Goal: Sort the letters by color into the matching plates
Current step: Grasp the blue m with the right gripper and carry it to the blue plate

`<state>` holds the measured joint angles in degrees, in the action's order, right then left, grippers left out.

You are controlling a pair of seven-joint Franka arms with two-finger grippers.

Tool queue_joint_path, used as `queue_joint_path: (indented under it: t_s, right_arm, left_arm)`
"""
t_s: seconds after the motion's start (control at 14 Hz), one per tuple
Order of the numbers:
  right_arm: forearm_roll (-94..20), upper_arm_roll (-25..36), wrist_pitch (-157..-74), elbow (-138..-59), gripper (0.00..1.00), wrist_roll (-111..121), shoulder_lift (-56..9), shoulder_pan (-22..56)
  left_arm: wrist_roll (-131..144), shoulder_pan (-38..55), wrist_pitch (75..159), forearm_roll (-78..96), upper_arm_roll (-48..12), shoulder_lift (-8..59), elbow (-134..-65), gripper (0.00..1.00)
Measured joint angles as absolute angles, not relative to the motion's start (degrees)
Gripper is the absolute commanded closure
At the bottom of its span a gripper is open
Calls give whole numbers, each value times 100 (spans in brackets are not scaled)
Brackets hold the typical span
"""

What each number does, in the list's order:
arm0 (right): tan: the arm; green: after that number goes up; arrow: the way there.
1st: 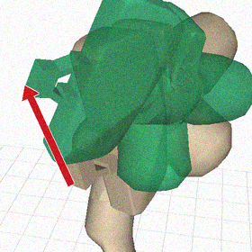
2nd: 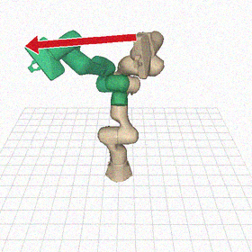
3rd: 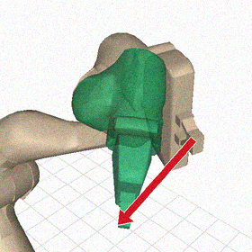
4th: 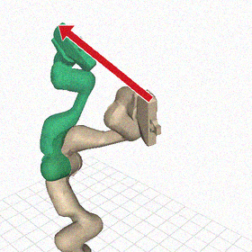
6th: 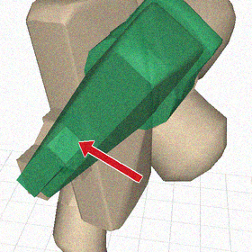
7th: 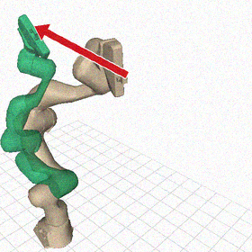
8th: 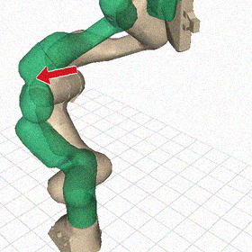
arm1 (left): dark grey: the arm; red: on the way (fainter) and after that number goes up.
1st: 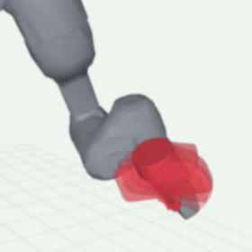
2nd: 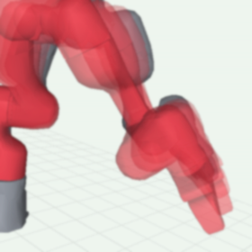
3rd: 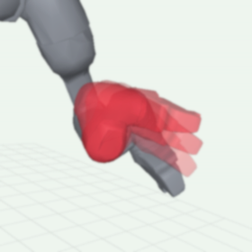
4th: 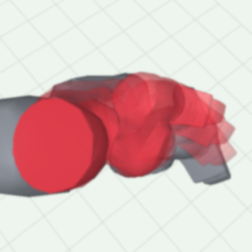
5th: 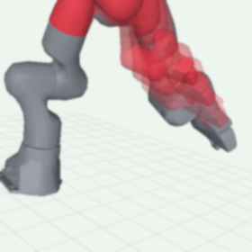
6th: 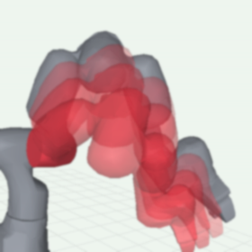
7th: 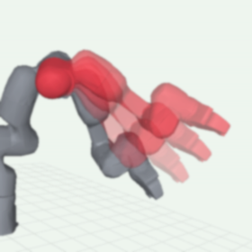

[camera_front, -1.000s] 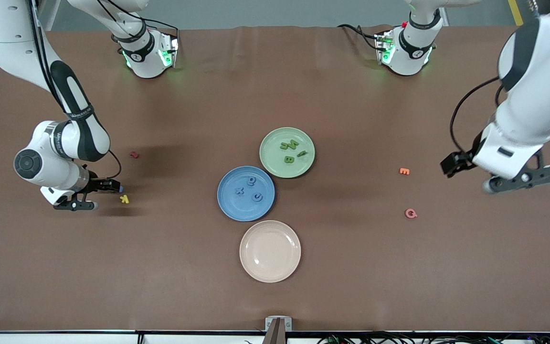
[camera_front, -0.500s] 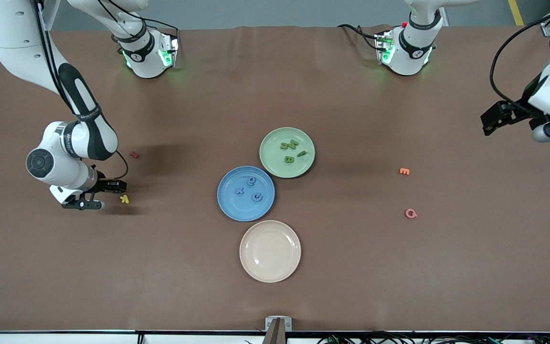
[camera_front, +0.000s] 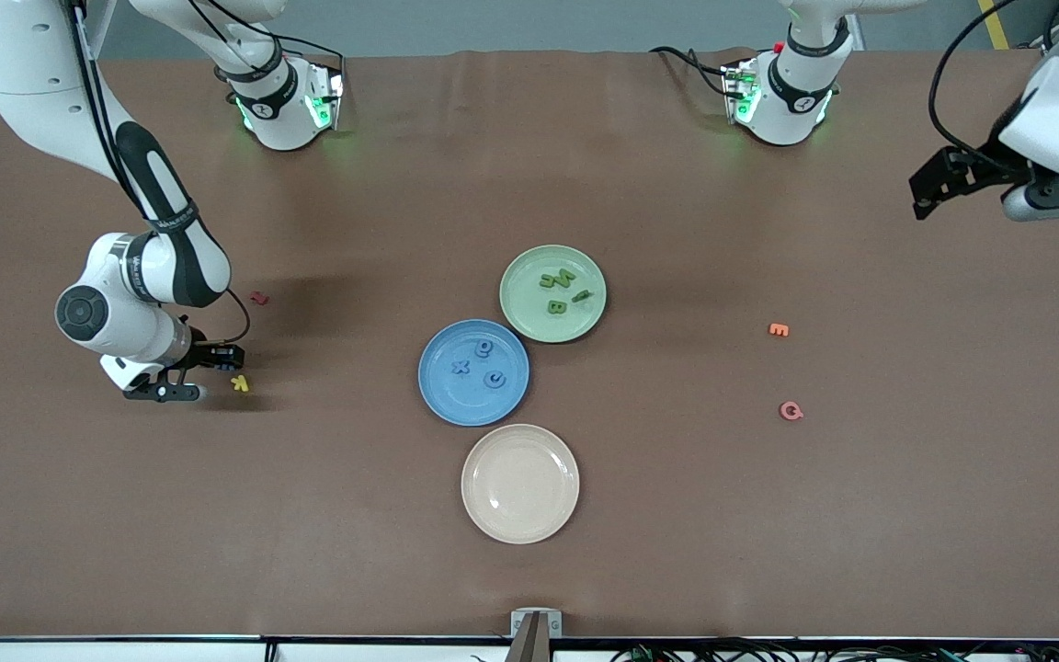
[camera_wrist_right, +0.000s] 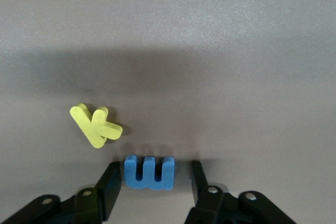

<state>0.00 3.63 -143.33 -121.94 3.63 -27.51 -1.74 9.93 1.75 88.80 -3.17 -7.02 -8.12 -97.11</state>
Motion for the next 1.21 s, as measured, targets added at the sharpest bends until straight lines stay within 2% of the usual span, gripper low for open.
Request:
queue_joint_path:
  t_s: [0.21,0.5,0.86,1.21]
  right_arm:
    - [-2,356,-14334,-12195,66,362,-2743,-169]
    - [-5,340,-14333,-12195,82,354,-2724,-163]
    - [-5,340,-14234,-12168,83,353,-2697,-139]
    - [-5,331,-13178,-11849,84,-562,-2243,412]
  left_arm:
    - [979,227,8855,-229,-610,-875,-9757,0]
    - [974,232,8855,-128,-606,-872,-9803,0]
    - [974,234,8861,-86,-606,-838,-9813,0]
    - [974,239,8869,-86,-607,-823,-9812,0]
